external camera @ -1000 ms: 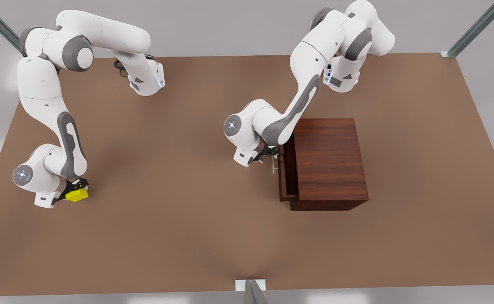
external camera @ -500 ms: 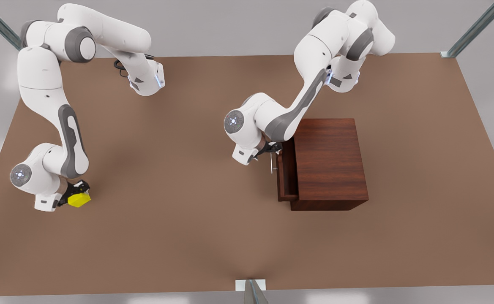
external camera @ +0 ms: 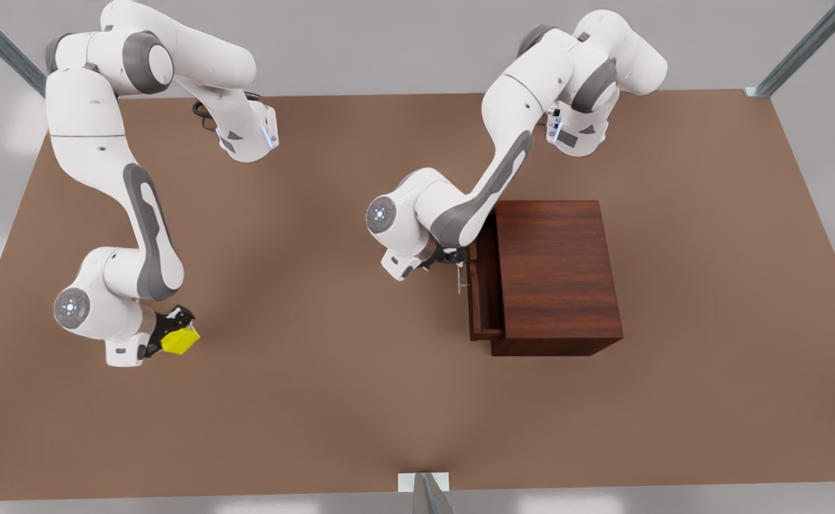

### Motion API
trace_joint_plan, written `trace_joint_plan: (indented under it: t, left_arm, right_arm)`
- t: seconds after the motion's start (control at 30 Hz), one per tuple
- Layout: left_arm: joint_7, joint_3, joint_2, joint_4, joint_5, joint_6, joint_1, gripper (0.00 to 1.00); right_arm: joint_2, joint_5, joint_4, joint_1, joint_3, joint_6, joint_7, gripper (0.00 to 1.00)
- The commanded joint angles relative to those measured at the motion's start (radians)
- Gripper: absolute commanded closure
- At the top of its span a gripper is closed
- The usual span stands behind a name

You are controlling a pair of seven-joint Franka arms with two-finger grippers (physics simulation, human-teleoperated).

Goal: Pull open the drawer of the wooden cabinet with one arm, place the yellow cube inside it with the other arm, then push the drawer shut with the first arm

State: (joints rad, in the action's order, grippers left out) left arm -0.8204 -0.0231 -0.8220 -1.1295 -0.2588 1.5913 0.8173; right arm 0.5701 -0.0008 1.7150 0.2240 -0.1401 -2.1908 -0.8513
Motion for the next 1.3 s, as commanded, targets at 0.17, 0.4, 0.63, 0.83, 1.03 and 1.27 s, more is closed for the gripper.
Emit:
trace_joint_plan:
  t: [0.17,0.4,0.63,0.83,1.03,1.27]
  left_arm:
    - [0.096,0.0,-0.006,-0.007,-0.002,0.009,-0.001,0.03]
    - [0.066,-0.003,-0.02,0.001,0.0,0.013,0.017,0.03]
    - [0.063,-0.005,-0.016,0.022,0.0,0.009,0.025,0.02]
    - [0.061,-0.003,-0.02,0.024,0.007,0.013,0.039,0.02]
    - [0.043,0.0,-0.026,0.109,0.01,-0.046,0.054,0.01]
    - [0.314,0.002,0.27,0.281,0.156,-0.54,-0.334,0.0]
  right_arm:
    - [0.005,-0.005,0.0,-0.008,-0.007,0.014,0.063,0.42]
    - [0.005,-0.005,0.002,-0.008,-0.007,0.014,0.063,0.42]
    - [0.01,-0.005,0.0,-0.006,-0.007,0.014,0.061,0.42]
    - [0.008,-0.005,0.002,-0.006,-0.007,0.014,0.06,0.42]
    - [0.01,-0.005,0.002,-0.006,-0.007,0.014,0.06,0.42]
    - [0.004,-0.007,-0.005,-0.008,-0.007,0.014,0.063,0.42]
